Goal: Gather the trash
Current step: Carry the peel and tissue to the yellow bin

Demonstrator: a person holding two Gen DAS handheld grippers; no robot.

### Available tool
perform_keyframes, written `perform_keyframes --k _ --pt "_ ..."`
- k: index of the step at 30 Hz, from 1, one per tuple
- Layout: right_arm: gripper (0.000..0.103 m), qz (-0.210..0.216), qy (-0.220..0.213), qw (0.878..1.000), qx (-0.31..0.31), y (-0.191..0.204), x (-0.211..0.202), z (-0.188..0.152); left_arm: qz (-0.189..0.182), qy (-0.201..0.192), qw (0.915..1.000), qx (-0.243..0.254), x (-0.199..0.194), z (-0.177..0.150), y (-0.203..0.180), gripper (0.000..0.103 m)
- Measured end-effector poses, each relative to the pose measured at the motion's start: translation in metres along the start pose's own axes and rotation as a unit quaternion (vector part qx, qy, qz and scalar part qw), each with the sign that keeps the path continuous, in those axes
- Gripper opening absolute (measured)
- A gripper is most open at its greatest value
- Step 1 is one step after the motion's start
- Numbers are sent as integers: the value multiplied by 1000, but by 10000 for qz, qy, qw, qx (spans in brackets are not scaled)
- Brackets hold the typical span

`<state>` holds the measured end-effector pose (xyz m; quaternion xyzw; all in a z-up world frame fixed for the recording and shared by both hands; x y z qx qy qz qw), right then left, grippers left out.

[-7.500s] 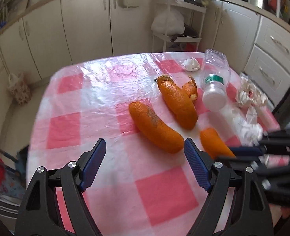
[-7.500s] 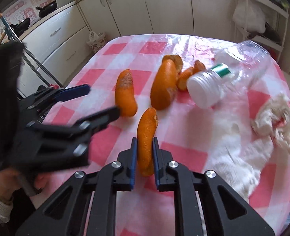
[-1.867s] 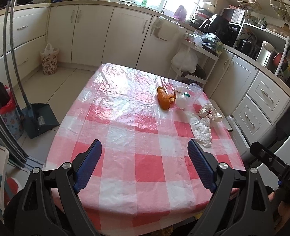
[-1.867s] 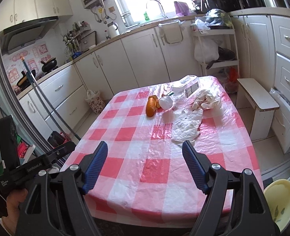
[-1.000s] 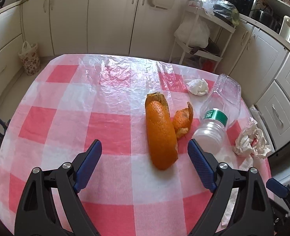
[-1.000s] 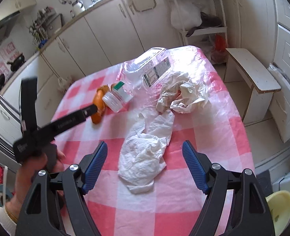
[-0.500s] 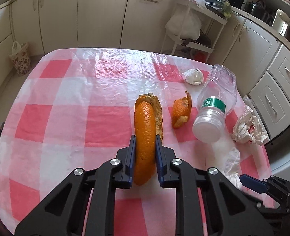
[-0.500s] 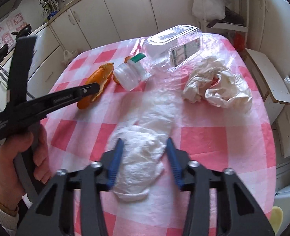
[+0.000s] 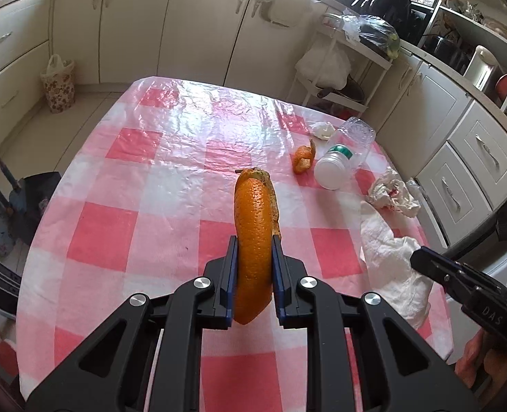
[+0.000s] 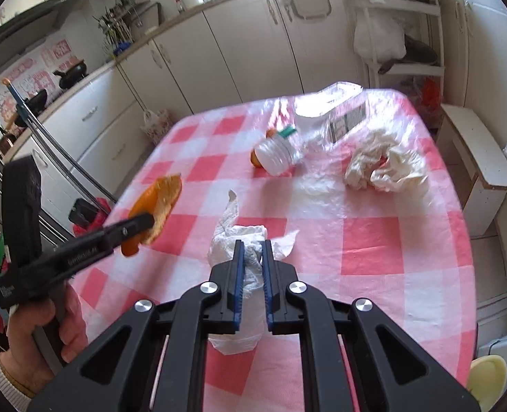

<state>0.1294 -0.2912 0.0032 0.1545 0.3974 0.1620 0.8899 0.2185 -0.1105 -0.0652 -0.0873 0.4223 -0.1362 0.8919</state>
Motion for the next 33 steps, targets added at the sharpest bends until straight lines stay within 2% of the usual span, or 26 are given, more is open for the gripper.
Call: perform_keyframes --k 8,23,28,33 --pt "11 389 -752 9949 546 -11 -43 3 -301 -234 9990 214 -46 -8 -39 17" --pt "11 806 -1447 9833 752 -2 -112 -14 -681 -466 9944 662 -101 -21 -98 17" --pt "11 598 -1666 9803 878 -26 -148 -30 -1013 -422 9890 990 -114 -37 -142 17" --pt "11 107 -1806 9758 1226 -79 -189 -63 -1430 -271 9782 1482 -122 -61 -206 17"
Point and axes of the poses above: each gripper's, at about its wrist camera, not at the fingertips, and x roughly the way its jaws point, y to its left, z to its top, the point moved 6 cm from there along x, roughly the way its jaws point, and after that the axes turned 2 degrees about z, right-handed, at the moved point
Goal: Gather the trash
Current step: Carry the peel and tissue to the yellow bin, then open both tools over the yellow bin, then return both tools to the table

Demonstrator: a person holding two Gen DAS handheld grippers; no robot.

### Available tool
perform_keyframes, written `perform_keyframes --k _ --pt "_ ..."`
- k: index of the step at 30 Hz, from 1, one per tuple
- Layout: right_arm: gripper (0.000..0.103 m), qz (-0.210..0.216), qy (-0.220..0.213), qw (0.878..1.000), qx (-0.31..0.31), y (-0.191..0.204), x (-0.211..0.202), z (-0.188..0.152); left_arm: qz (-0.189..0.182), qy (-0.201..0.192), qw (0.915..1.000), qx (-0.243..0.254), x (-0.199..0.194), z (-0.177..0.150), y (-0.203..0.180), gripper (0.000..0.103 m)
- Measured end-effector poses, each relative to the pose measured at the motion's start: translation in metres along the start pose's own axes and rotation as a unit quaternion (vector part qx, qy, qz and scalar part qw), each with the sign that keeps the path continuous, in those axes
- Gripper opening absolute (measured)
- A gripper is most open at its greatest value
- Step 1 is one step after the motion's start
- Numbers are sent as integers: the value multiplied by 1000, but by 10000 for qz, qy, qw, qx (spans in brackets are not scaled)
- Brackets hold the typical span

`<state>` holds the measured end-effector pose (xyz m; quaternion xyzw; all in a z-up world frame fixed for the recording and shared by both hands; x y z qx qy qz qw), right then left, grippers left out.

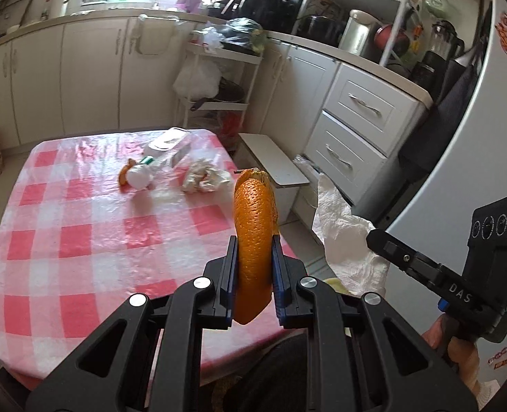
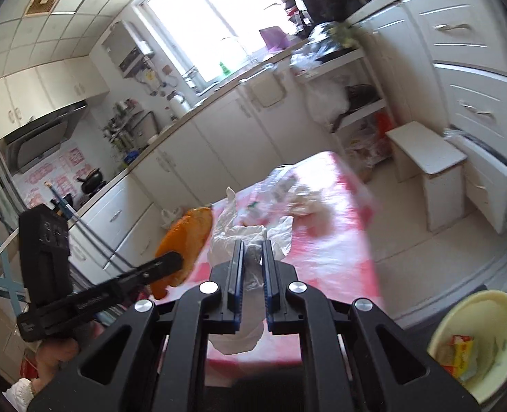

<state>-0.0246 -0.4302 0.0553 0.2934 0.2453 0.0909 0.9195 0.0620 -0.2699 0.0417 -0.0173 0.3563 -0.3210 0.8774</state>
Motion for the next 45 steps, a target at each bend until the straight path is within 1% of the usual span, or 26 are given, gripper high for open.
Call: perform_keyframes --k 3,7,12,16,19,22,24,25,26,27,28,29,30,31,33,38,40,42,43,45 --pt "11 -419 -101 9987 260 -45 -31 -8 -247 151 9992 260 9 -8 -38 17" --pt "11 -935 -159 9937 595 -95 -60 -23 -569 443 9957 589 28 -21 -91 17" --pt "11 -1458 -110 9851 904 -141 -80 -45 -877 809 9881 973 54 -35 -149 17" --pt "11 -1719 -65 9780 1184 -171 -88 -59 -1017 1075 9811 1244 74 -47 -188 17" --pt "11 -1874 16 9731 1337 -189 -90 -69 -1060 1346 9753 1391 97 -55 -212 17" --pt "11 -2011 112 9682 1483 -207 -90 -78 -1066 1672 9697 1430 124 -67 -229 17" --pt "14 -2099 193 9645 1592 -218 -88 -83 -1019 1849 9667 1445 142 -75 -236 18" --pt "16 -2160 281 9613 1685 -225 -86 -87 -964 1872 9667 1457 148 -77 -237 22" --pt "29 -2188 331 9590 1771 -231 -86 -90 -940 1903 9660 1476 155 -79 -239 24" --pt "38 -2224 363 9564 1859 -235 -86 -93 -920 1928 9658 1472 160 -83 -238 32" --pt "52 -2251 373 9545 1920 -238 -87 -95 -832 1938 9668 1441 164 -86 -235 36" --pt "52 -2288 381 9533 1936 -239 -87 -97 -793 1904 9685 1397 164 -86 -233 40" --pt "52 -2321 396 9520 1957 -240 -88 -98 -863 1795 9704 1363 161 -82 -233 42" --pt "52 -2323 400 9512 1990 -241 -89 -99 -894 1659 9726 1362 157 -79 -234 48" --pt "52 -2308 390 9505 2043 -240 -90 -100 -952 1373 9770 1328 147 -76 -231 54" --pt "53 -2234 437 9541 1948 -229 -79 -95 -985 723 9841 1288 122 -66 -225 65" --pt "55 -2186 446 9563 1888 -223 -74 -93 -1008 448 9863 1222 112 -58 -221 72" --pt "55 -2151 499 9576 1850 -216 -68 -93 -1027 146 9889 1061 98 -50 -213 77" --pt "55 -2130 529 9580 1844 -214 -66 -94 -1035 57 9902 939 94 -48 -209 80" --pt "55 -2095 582 9589 1822 -208 -61 -94 -1116 -56 9921 569 83 -44 -194 82"
Point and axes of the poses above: each gripper's, at about its wrist camera, not at the fingertips, and x roughly the way its jaws point, y to its left, z to its top, the point moved 6 cm from there along x, roughly the way its jaws point, and after that the axes turned 2 degrees about z, right-handed, at the moved point
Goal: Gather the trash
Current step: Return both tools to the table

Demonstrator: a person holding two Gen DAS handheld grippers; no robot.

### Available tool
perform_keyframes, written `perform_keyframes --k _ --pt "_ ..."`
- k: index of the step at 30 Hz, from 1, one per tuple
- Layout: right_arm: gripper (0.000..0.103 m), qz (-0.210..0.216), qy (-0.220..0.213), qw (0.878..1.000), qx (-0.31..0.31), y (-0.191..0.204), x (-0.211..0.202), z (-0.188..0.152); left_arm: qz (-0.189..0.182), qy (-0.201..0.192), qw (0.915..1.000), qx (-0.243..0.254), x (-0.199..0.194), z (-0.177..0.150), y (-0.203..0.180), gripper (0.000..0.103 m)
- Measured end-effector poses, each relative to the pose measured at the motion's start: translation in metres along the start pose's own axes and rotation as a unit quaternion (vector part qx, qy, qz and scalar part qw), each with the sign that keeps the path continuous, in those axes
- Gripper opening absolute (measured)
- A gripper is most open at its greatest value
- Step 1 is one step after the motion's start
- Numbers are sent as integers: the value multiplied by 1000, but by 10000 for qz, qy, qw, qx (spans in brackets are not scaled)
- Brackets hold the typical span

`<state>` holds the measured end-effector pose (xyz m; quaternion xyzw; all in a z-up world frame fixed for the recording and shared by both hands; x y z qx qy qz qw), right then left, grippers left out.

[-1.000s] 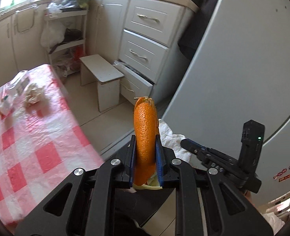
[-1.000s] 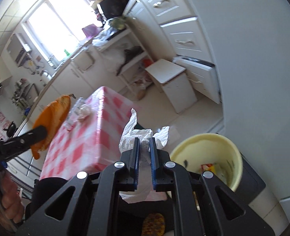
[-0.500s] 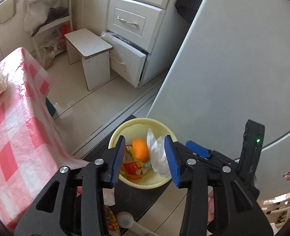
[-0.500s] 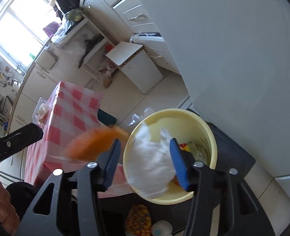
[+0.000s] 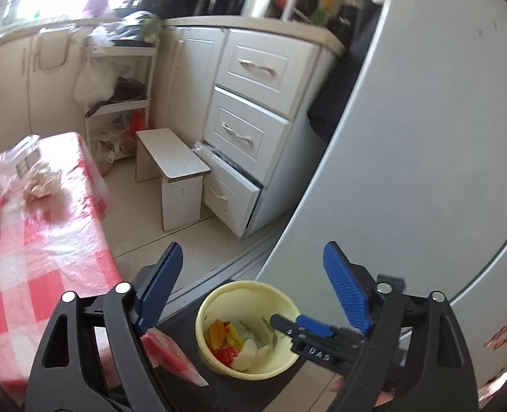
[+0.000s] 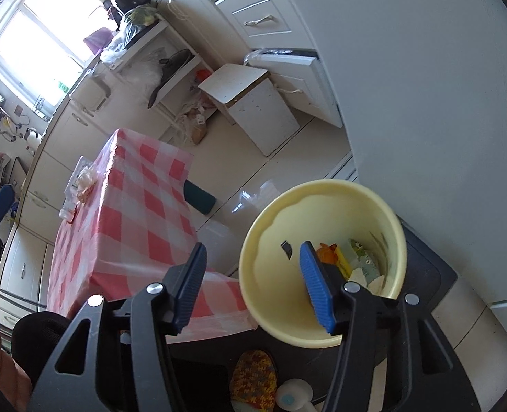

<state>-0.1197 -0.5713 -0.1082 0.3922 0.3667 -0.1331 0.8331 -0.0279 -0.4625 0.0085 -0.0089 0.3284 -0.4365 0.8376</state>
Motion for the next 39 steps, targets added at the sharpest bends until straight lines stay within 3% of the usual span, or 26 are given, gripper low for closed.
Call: perform_keyframes --k 4,14,20,26,39 --pt "58 28 55 9998 -177 19 0 -4 -145 -135 9987 -467 -21 0 18 84" --pt "62 105 -31 9975 -701 76 -12 -9 -342 -90 9961 -806 -63 -15 43 87" --pt "64 119 -55 9952 -971 106 -13 -13 155 -256 9947 -982 -95 -24 88 88" --pt "65 171 -97 9919 -1254 140 -15 -16 528 -390 9868 -1477 -121 -31 143 88" --pt "68 568 -327 9795 -1905 228 -17 -12 1220 -704 9794 -1448 -174 -28 203 88"
Point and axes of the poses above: each gripper's, at about its wrist camera, not at the fingertips, and x roughly the way its jaws point, y to its left, z to its top, the point moved 6 cm from there along x, roughly the way its jaws point, and after that the axes turned 2 degrees about z, right-handed, at the moved point
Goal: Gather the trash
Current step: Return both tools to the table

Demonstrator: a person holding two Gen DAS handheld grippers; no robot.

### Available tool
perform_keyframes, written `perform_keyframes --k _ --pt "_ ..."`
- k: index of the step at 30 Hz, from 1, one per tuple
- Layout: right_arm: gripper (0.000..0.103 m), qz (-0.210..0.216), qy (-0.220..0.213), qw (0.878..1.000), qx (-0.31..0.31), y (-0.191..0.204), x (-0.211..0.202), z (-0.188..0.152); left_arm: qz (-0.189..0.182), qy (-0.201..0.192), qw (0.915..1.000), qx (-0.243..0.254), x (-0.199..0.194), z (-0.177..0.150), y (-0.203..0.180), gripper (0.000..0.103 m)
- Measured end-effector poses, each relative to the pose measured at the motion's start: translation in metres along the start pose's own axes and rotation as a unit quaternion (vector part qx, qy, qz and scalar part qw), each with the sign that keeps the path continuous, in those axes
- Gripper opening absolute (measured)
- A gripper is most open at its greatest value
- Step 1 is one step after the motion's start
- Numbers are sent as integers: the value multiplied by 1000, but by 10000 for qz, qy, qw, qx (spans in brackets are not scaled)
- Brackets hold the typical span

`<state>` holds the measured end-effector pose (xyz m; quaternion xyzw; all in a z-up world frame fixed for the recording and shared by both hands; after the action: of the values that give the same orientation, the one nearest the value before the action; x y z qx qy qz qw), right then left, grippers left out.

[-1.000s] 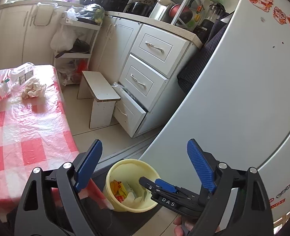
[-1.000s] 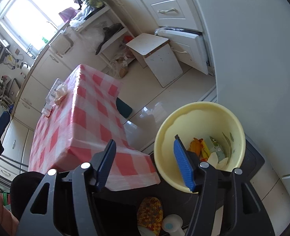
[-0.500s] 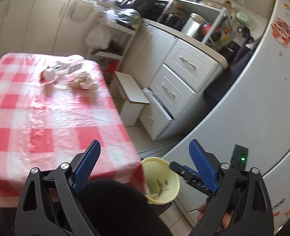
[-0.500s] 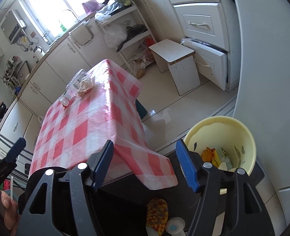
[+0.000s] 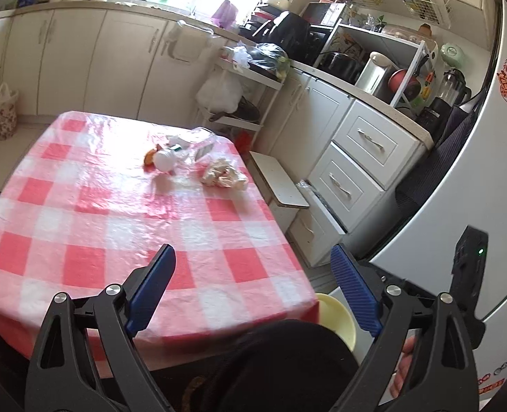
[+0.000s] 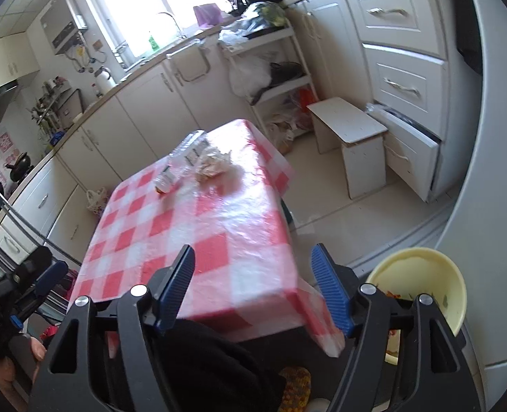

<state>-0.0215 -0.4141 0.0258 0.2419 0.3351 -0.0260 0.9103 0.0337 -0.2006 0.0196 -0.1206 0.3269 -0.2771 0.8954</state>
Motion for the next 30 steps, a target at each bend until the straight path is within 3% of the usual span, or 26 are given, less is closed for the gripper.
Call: perform_keyframes --k 14,30 --pt "71 477 114 9972 -571 72 34 16 641 -103 9977 -197 -14 15 64 88" --pt "72 647 232 9950 -725 92 61 21 1437 89 9895 127 -2 15 93 88"
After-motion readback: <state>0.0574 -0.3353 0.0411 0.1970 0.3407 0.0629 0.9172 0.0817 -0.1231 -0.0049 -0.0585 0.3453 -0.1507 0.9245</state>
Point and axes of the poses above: each gripper's, at about its wrist camera, not at the fingertips, and x roughly the way its jaws point, y to its left, z to its top, the point moved 6 cm from there along x, roughly the way its jaws point, and after that the axes turned 2 degrees about z, right-handed, at the moved point
